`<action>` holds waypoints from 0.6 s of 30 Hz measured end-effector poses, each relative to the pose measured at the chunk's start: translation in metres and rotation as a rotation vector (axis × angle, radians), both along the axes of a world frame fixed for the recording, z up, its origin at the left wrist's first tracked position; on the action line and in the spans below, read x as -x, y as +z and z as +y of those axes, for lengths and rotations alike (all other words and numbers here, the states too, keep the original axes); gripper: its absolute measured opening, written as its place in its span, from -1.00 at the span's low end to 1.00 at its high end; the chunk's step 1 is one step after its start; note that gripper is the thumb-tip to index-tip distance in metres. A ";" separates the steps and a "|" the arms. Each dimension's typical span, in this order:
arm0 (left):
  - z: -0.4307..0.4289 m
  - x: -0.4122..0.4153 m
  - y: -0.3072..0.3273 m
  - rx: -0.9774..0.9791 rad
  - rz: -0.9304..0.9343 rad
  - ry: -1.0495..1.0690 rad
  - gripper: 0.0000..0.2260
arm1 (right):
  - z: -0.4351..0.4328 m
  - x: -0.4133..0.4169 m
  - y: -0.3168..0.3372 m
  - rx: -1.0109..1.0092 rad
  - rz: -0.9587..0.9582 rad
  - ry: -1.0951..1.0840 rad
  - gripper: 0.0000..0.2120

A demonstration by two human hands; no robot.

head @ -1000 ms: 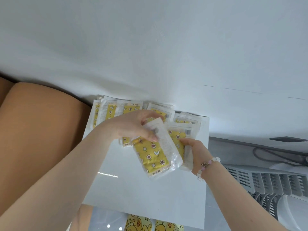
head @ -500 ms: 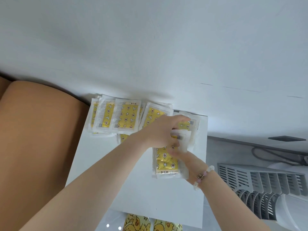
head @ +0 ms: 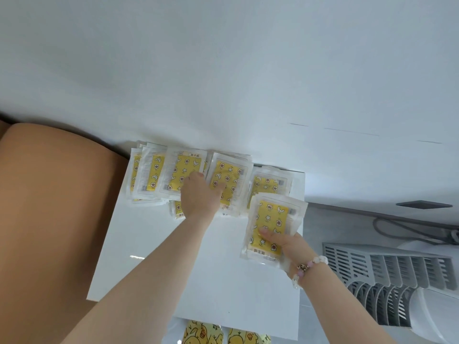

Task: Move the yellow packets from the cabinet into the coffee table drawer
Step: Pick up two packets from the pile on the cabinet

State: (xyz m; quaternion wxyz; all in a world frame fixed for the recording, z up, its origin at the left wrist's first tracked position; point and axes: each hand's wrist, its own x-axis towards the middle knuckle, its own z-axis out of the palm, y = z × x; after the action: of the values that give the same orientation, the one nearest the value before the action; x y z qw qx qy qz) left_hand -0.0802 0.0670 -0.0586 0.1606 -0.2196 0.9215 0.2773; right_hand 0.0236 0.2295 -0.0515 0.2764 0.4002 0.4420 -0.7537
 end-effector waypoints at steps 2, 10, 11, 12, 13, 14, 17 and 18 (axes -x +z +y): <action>0.005 -0.003 -0.005 0.143 0.014 -0.091 -0.42 | 0.001 -0.001 0.001 -0.002 -0.013 -0.004 -0.83; 0.018 -0.003 -0.003 0.230 0.066 -0.210 -0.43 | 0.006 -0.002 0.002 -0.014 -0.025 -0.042 -0.83; 0.020 -0.004 -0.002 0.206 0.072 -0.214 -0.48 | 0.006 -0.001 0.003 -0.017 -0.027 -0.043 -0.83; 0.021 -0.003 -0.001 0.180 0.058 -0.220 -0.52 | 0.007 -0.001 0.003 -0.019 -0.029 -0.045 -0.83; 0.021 -0.002 -0.001 0.144 0.024 -0.217 -0.55 | 0.007 0.000 0.003 -0.018 -0.031 -0.050 -0.83; 0.022 -0.001 -0.001 0.095 -0.011 -0.198 -0.59 | 0.008 0.000 0.004 -0.015 -0.031 -0.055 -0.83; 0.019 0.001 0.007 -0.151 -0.016 -0.025 -0.71 | 0.010 0.001 0.005 0.011 -0.040 -0.078 -0.82; 0.017 0.002 0.012 -0.256 0.013 0.056 -0.73 | 0.011 0.002 0.005 0.034 -0.050 -0.100 -0.81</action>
State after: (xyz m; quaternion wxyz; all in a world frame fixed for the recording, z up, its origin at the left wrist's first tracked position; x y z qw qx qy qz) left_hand -0.0823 0.0838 -0.0461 0.1737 -0.2210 0.8730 0.3986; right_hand 0.0218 0.2406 -0.0469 0.2560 0.4357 0.4013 -0.7639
